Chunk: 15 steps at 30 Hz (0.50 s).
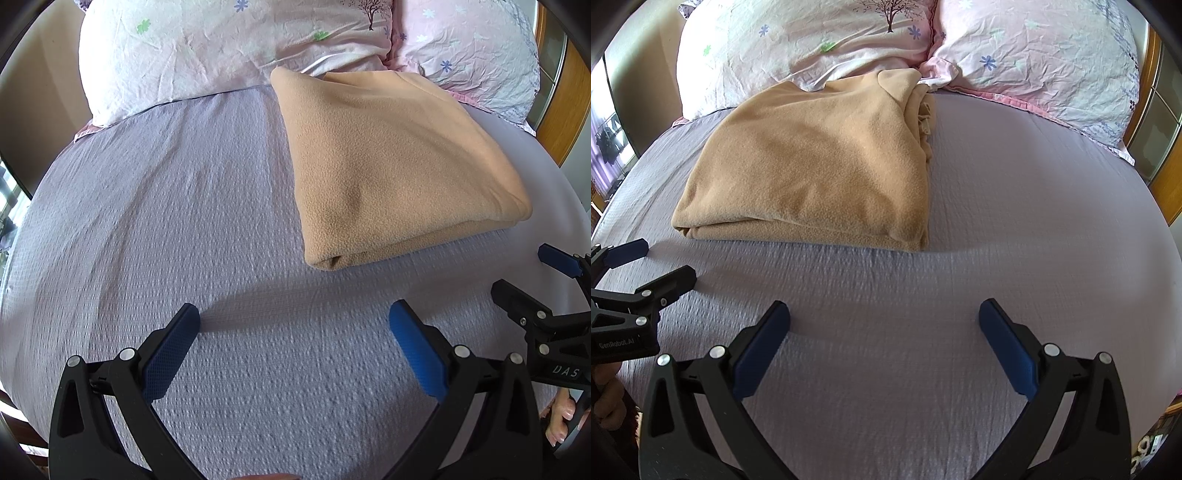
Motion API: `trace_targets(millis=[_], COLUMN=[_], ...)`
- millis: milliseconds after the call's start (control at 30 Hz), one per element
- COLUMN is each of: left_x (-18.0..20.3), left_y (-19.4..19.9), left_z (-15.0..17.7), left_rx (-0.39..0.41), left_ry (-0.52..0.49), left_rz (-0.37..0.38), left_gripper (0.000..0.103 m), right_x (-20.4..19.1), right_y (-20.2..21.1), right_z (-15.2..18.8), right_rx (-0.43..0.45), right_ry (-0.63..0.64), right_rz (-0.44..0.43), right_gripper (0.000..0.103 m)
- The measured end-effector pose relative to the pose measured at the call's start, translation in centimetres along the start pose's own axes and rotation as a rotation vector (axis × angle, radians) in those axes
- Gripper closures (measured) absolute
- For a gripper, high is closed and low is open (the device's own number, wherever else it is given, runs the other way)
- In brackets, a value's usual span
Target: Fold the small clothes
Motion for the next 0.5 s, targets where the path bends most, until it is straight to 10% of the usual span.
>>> trace_targets(millis=[500], left_x=[-0.05], left_y=[0.0], left_z=[-0.01], left_rx=[-0.001], left_ry=[0.004], left_rz=[-0.001], left_gripper=[0.001], right_x=[-0.04], right_y=[0.02], right_z=[0.04], right_rx=[0.003], right_ry=[-0.009], right_rz=[0.005], right_gripper=[0.002])
Point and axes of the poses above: each gripper's, at about its wrist camera, not at the fingertips, and y roughly against the way its jaws point, x to its right, z to its underside, the point moved 2 cm from there along -y, roughly the way its jaws point, and after that the axes turned 13 degrees about z, right-handed, at the moved point
